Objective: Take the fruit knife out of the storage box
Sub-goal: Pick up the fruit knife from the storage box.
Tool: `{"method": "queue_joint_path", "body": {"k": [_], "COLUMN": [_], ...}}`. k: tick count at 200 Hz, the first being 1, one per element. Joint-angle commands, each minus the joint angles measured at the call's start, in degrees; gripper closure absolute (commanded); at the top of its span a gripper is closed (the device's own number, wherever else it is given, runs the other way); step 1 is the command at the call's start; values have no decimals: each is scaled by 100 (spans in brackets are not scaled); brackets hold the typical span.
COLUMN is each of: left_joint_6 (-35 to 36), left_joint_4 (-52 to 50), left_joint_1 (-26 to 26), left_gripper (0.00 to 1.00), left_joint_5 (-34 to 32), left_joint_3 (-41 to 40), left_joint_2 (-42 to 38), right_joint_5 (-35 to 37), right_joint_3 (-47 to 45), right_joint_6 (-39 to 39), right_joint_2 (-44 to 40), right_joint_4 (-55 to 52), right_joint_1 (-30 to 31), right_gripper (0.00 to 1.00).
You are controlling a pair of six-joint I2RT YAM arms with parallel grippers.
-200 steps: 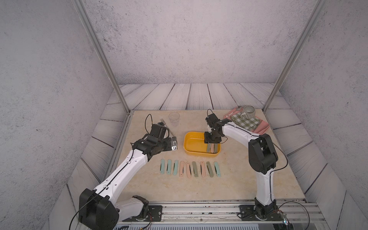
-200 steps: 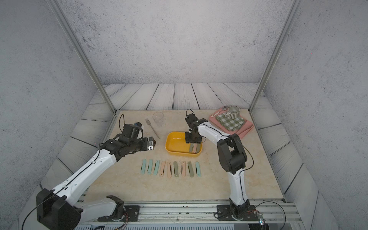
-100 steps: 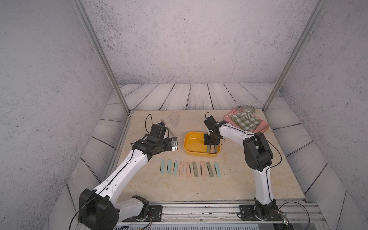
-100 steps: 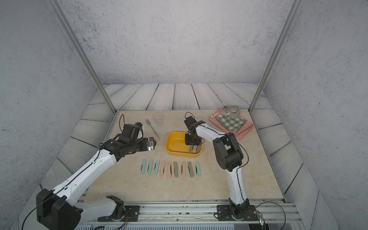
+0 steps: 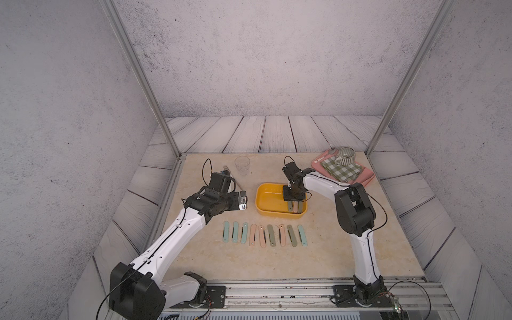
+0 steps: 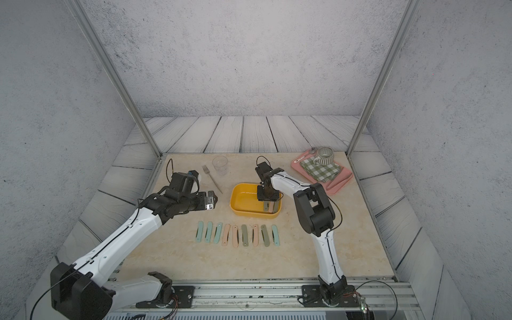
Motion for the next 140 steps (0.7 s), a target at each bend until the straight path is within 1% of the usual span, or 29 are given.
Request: {"method": "queue_joint_path", "body": {"k": [1,20,49,75,108,128,140], "left_joint_6": [64,66,67,66,58,57,54], "left_joint_4": [-43,-26,-4,20,65,75,88], "left_joint_1": [-1,0,0,0,-2,-1,4], "left_gripper": [1,1,1,1,1,1,1], "left_joint_5": [54,55,47,62,69,90,87], "left_joint_3": [74,80,96,96,85,72,70], "left_joint_2": [-20,-19,15,51,86,104,97], "right_joint_5": [179,158,129,147,130,141,155], "right_joint_3": [137,151,75,-55,-166,-135,-98], "right_joint_6": [-67,-106,-133,-180,-185,-233,-266], "right_joint_2": [135,184,206,176,149,114,88], "right_joint_4": [-29,-39,-34,-29,6,-13,-25], "right_joint_1": [-7,4,31,87,96,103,104], "right_gripper": [54,56,64,65,82,84,87]}}
